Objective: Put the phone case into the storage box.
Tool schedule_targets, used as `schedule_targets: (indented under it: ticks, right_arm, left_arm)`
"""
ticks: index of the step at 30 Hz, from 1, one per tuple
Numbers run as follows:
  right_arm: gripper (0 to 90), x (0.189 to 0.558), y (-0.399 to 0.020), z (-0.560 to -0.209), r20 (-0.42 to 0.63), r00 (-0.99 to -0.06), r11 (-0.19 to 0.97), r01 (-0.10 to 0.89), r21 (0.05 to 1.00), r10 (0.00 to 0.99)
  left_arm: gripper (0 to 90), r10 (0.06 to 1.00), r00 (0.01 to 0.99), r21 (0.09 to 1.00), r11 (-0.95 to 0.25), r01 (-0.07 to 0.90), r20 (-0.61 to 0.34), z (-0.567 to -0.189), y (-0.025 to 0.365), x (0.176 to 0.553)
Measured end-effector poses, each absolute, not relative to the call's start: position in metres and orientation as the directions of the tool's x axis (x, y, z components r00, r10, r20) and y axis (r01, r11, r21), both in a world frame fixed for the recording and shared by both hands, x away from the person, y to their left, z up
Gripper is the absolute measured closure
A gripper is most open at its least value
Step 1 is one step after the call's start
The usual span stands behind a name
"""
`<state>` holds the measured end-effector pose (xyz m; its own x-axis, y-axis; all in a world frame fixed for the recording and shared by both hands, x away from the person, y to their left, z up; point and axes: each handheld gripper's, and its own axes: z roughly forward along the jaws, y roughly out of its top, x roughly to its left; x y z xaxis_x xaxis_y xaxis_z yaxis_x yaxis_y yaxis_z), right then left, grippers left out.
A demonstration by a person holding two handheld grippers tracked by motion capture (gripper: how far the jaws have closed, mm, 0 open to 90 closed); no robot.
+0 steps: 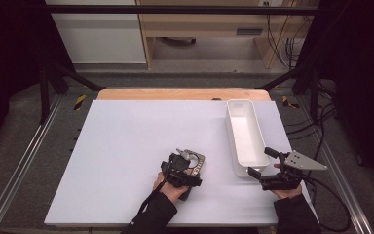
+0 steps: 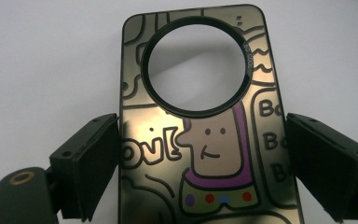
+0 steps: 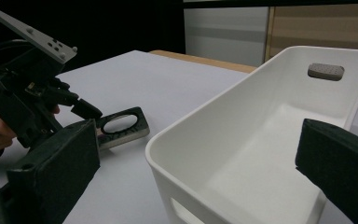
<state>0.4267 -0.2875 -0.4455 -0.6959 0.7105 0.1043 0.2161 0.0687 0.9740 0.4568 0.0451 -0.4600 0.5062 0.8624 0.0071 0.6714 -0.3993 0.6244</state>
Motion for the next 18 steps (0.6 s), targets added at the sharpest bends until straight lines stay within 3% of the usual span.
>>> schedule_targets:
  ticks: [18]
  right_arm:
    - [0.3,0.426,-0.287,-0.444,0.099,-0.7,0.071,0.21,0.975,0.708]
  left_arm:
    - [11.5,0.801,0.598,0.706,-0.422,0.569,-0.004,-0.429,0.065,0.448]
